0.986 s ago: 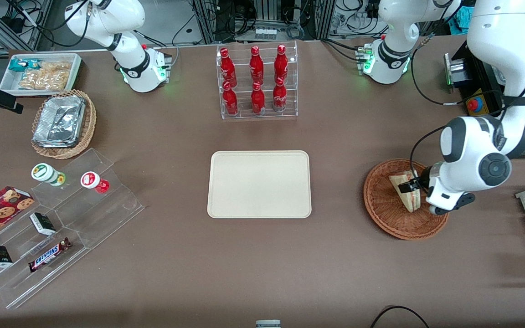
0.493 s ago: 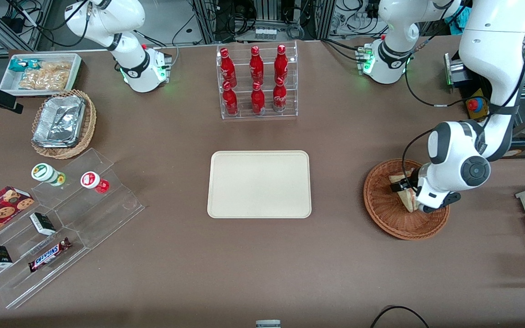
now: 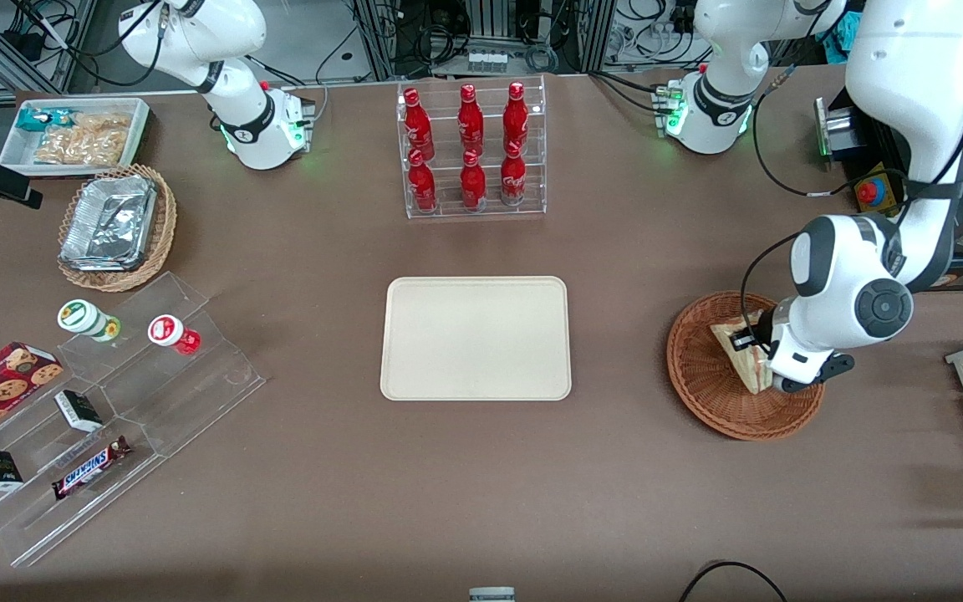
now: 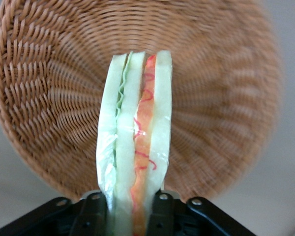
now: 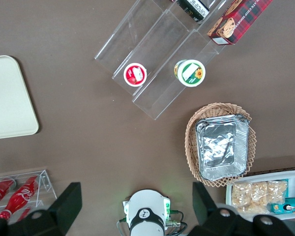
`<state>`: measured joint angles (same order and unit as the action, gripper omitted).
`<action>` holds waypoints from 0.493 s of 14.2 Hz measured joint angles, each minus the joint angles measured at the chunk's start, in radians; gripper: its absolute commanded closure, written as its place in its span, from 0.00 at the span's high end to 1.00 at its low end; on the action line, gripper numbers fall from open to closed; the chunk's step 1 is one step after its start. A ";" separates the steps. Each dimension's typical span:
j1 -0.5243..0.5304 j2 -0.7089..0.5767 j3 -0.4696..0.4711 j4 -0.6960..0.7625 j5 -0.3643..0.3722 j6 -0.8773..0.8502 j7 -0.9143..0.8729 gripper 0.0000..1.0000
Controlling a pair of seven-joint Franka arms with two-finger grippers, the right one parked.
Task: Place sandwich from basket to tray
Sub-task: 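Lift the sandwich and carry it over the cream tray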
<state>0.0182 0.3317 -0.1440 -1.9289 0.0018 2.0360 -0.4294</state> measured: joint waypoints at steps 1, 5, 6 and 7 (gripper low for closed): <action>-0.039 -0.018 -0.006 0.046 -0.001 -0.076 -0.004 0.15; -0.292 -0.027 -0.019 0.201 -0.013 -0.214 -0.133 0.16; -0.360 -0.012 -0.020 0.228 -0.033 -0.214 -0.163 0.16; -0.420 0.015 -0.021 0.262 -0.057 -0.214 -0.181 0.17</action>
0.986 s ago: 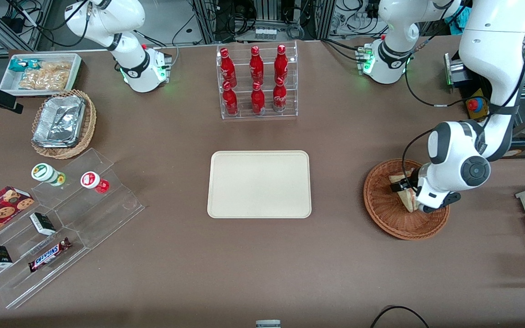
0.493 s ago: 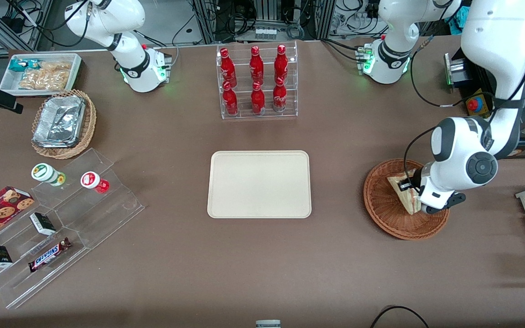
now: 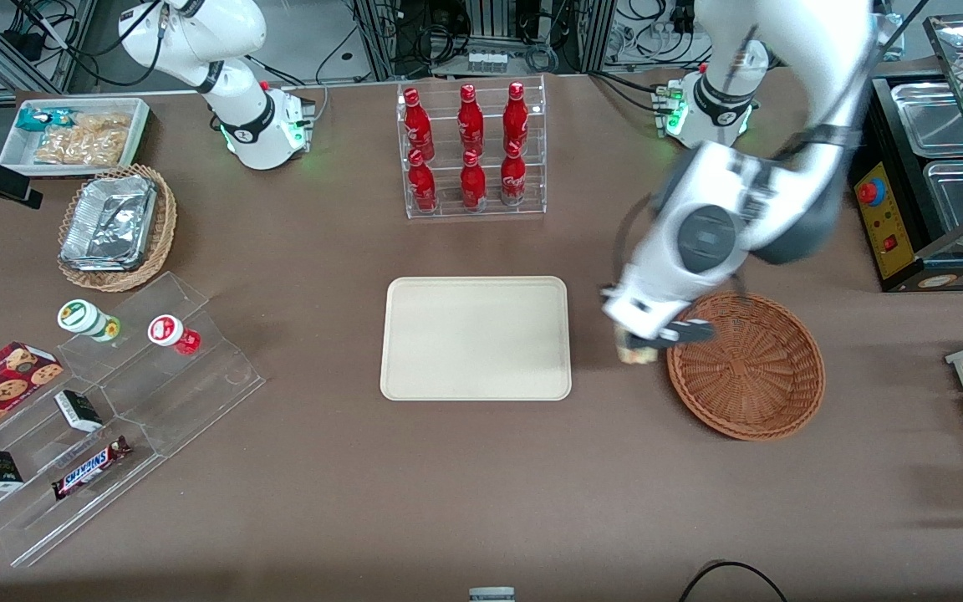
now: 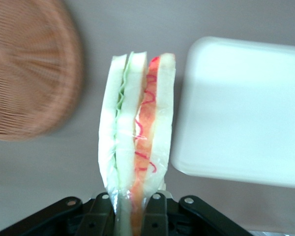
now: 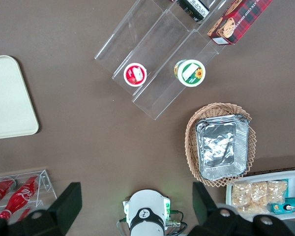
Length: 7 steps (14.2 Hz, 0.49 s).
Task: Place sandwich from basket to tray
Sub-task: 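Lift the sandwich and carry it over the cream tray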
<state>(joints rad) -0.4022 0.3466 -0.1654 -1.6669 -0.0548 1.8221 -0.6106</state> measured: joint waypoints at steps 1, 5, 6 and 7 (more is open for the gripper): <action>-0.051 0.037 0.000 0.035 -0.016 0.000 -0.011 0.18; -0.209 0.267 0.003 0.238 -0.024 0.012 -0.125 0.18; -0.238 0.330 0.005 0.300 -0.023 0.014 -0.151 0.21; -0.261 0.387 0.008 0.357 -0.017 0.022 -0.173 0.21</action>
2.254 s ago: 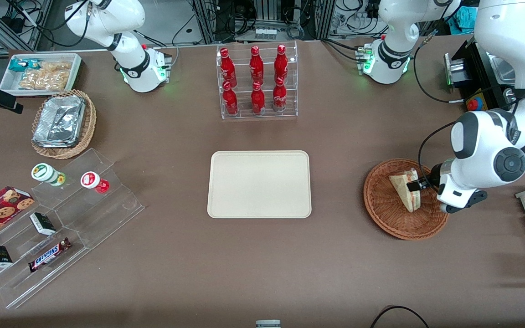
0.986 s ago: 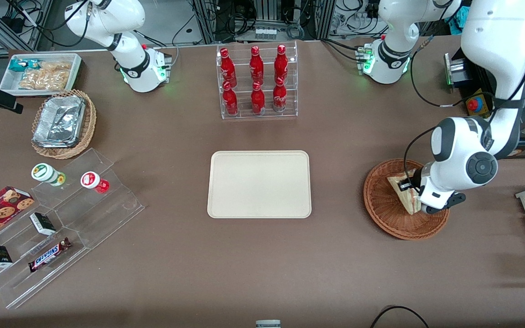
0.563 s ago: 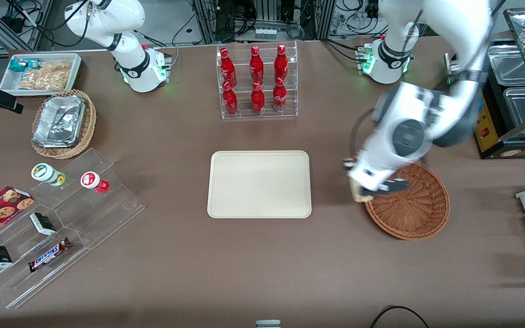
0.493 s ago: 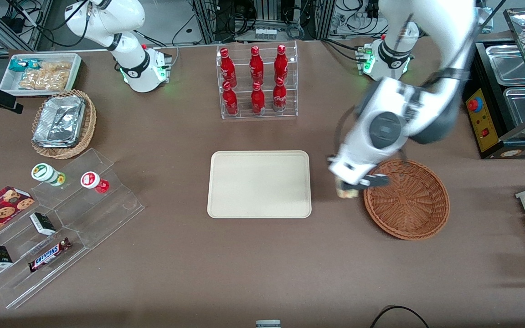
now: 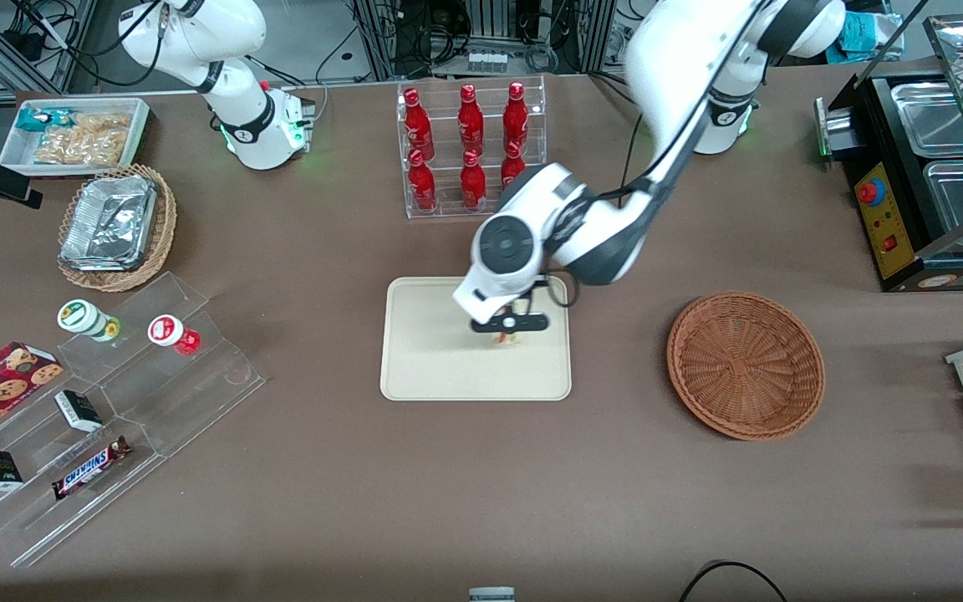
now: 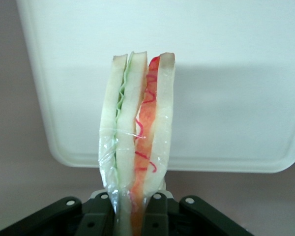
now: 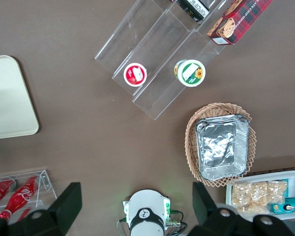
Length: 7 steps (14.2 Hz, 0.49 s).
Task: Place sandwich from basket to tray
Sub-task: 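Lift the sandwich and carry it over the cream tray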
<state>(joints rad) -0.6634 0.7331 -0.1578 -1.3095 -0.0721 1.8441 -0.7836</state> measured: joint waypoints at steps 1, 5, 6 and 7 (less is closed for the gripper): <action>-0.015 0.047 0.002 0.043 0.010 0.015 -0.019 0.22; -0.028 0.172 0.003 0.108 0.065 0.085 -0.044 0.32; -0.028 0.185 0.003 0.114 0.070 0.098 -0.048 0.67; -0.028 0.188 0.003 0.120 0.070 0.102 -0.051 0.92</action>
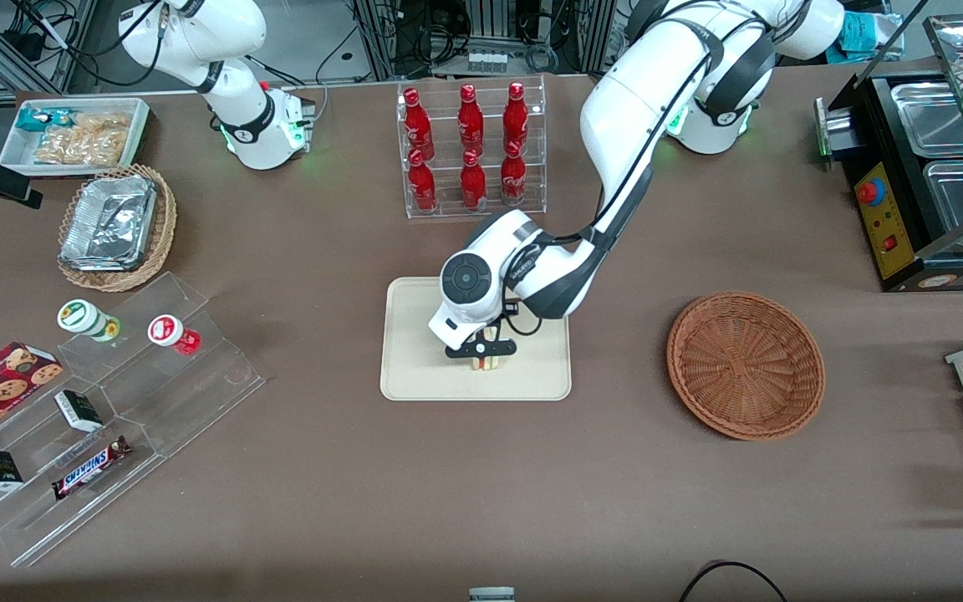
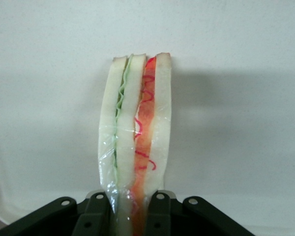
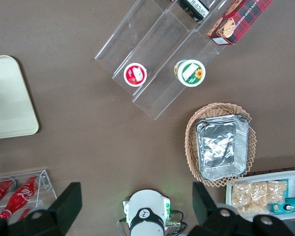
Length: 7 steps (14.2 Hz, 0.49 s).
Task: Place sandwich from basket to tray
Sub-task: 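Lift the sandwich and carry it over the cream tray, then lower the sandwich onto the tray and open the left gripper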
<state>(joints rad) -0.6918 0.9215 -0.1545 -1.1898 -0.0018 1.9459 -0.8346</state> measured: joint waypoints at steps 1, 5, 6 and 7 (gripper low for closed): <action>0.000 0.000 0.000 0.006 0.000 0.001 -0.011 1.00; -0.001 -0.010 0.011 0.056 0.007 -0.001 -0.092 1.00; -0.001 -0.028 0.027 0.074 0.008 -0.024 -0.111 1.00; 0.000 -0.055 0.048 0.085 0.008 -0.050 -0.125 1.00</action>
<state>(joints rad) -0.6914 0.8663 -0.1069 -1.1050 0.0063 1.8958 -0.9592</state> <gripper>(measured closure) 0.084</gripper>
